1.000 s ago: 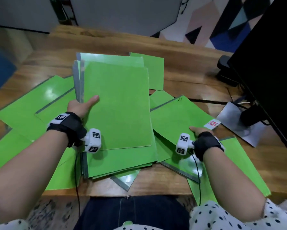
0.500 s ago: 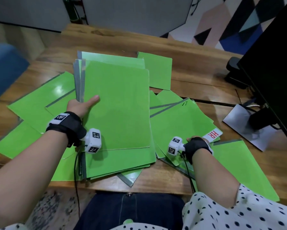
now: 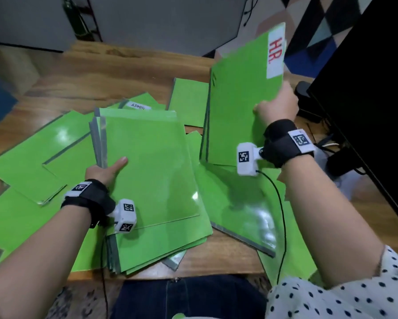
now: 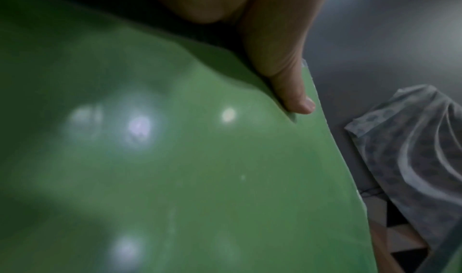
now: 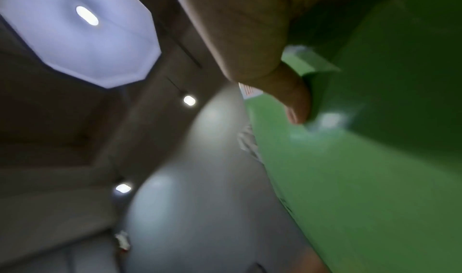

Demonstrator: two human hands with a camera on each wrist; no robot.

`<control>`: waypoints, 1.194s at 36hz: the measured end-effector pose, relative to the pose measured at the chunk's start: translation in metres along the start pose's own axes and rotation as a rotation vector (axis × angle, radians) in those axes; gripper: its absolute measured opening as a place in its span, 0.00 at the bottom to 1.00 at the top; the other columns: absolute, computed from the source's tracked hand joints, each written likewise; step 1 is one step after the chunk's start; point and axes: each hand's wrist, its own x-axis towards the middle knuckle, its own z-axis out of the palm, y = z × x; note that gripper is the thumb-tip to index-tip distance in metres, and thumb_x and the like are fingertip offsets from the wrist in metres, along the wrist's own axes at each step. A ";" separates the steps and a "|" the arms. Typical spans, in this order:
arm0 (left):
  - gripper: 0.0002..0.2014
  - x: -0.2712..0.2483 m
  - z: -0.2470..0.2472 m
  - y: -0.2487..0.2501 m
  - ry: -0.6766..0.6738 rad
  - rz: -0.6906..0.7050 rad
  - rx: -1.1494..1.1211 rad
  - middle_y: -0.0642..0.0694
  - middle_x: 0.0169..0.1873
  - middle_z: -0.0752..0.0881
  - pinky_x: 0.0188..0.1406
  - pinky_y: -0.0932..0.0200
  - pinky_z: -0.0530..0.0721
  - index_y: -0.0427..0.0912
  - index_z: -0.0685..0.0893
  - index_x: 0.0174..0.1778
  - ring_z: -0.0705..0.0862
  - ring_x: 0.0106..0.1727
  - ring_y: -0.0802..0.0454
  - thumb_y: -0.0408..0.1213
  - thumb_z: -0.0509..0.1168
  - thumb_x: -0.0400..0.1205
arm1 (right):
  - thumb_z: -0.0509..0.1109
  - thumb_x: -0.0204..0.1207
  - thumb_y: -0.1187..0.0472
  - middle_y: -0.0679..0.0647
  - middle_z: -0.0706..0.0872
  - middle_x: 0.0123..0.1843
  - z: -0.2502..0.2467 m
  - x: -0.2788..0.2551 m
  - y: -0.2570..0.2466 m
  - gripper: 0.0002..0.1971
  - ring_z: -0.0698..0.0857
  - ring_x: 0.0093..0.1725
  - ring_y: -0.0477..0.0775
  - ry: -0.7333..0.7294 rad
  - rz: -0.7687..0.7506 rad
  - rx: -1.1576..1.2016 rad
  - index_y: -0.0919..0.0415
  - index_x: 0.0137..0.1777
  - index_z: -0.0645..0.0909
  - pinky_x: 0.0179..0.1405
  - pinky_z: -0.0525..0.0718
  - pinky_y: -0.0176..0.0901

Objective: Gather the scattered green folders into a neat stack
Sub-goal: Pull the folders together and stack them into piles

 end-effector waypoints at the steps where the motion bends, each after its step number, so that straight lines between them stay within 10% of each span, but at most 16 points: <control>1: 0.41 0.001 0.001 -0.001 -0.004 -0.003 0.009 0.33 0.58 0.83 0.50 0.52 0.80 0.27 0.74 0.68 0.80 0.51 0.41 0.55 0.75 0.70 | 0.74 0.72 0.64 0.58 0.84 0.64 -0.005 0.002 -0.012 0.21 0.82 0.64 0.60 -0.018 -0.047 0.026 0.59 0.64 0.75 0.62 0.78 0.46; 7: 0.36 0.009 0.005 -0.010 -0.087 -0.004 0.063 0.40 0.44 0.82 0.42 0.54 0.80 0.30 0.77 0.67 0.79 0.41 0.45 0.56 0.72 0.74 | 0.84 0.60 0.67 0.56 0.87 0.60 0.009 -0.001 -0.036 0.30 0.85 0.60 0.57 -0.350 -0.142 0.109 0.59 0.63 0.78 0.64 0.83 0.57; 11: 0.47 0.016 -0.004 -0.005 -0.240 -0.081 0.288 0.32 0.74 0.72 0.66 0.44 0.74 0.32 0.66 0.78 0.75 0.70 0.35 0.69 0.56 0.76 | 0.84 0.61 0.65 0.58 0.86 0.61 0.066 -0.028 -0.005 0.33 0.85 0.60 0.59 -0.540 -0.151 -0.071 0.62 0.67 0.77 0.62 0.83 0.53; 17: 0.63 0.024 -0.014 -0.022 -0.406 -0.173 0.428 0.36 0.81 0.62 0.74 0.37 0.69 0.39 0.57 0.83 0.66 0.78 0.35 0.81 0.57 0.60 | 0.81 0.67 0.65 0.61 0.84 0.62 0.128 -0.059 0.048 0.36 0.84 0.58 0.61 -0.683 -0.031 -0.327 0.64 0.73 0.68 0.53 0.84 0.49; 22: 0.53 0.021 -0.005 -0.032 -0.333 -0.149 0.403 0.34 0.79 0.65 0.72 0.42 0.71 0.35 0.55 0.82 0.69 0.76 0.35 0.64 0.69 0.69 | 0.81 0.66 0.65 0.63 0.84 0.57 0.157 -0.082 0.068 0.39 0.85 0.56 0.64 -0.721 -0.011 -0.402 0.64 0.73 0.63 0.47 0.85 0.49; 29: 0.65 0.025 0.000 -0.035 -0.311 -0.195 0.365 0.30 0.73 0.71 0.69 0.40 0.77 0.32 0.53 0.82 0.75 0.70 0.33 0.64 0.78 0.58 | 0.81 0.68 0.62 0.62 0.82 0.61 0.185 -0.109 0.060 0.33 0.84 0.58 0.61 -0.783 -0.022 -0.320 0.67 0.68 0.68 0.45 0.82 0.43; 36: 0.53 0.027 0.007 -0.045 -0.193 -0.228 0.245 0.33 0.75 0.68 0.69 0.38 0.75 0.35 0.53 0.81 0.72 0.72 0.33 0.43 0.80 0.68 | 0.77 0.71 0.46 0.61 0.78 0.72 0.176 -0.105 0.075 0.39 0.80 0.67 0.60 -0.923 -0.204 -0.370 0.63 0.77 0.66 0.66 0.80 0.52; 43: 0.50 0.030 0.008 -0.045 -0.181 -0.193 0.287 0.33 0.74 0.70 0.68 0.38 0.76 0.35 0.55 0.81 0.73 0.71 0.33 0.45 0.78 0.70 | 0.82 0.60 0.40 0.62 0.75 0.73 0.120 -0.028 0.117 0.49 0.74 0.74 0.63 -0.741 -0.107 -0.881 0.62 0.76 0.65 0.74 0.69 0.63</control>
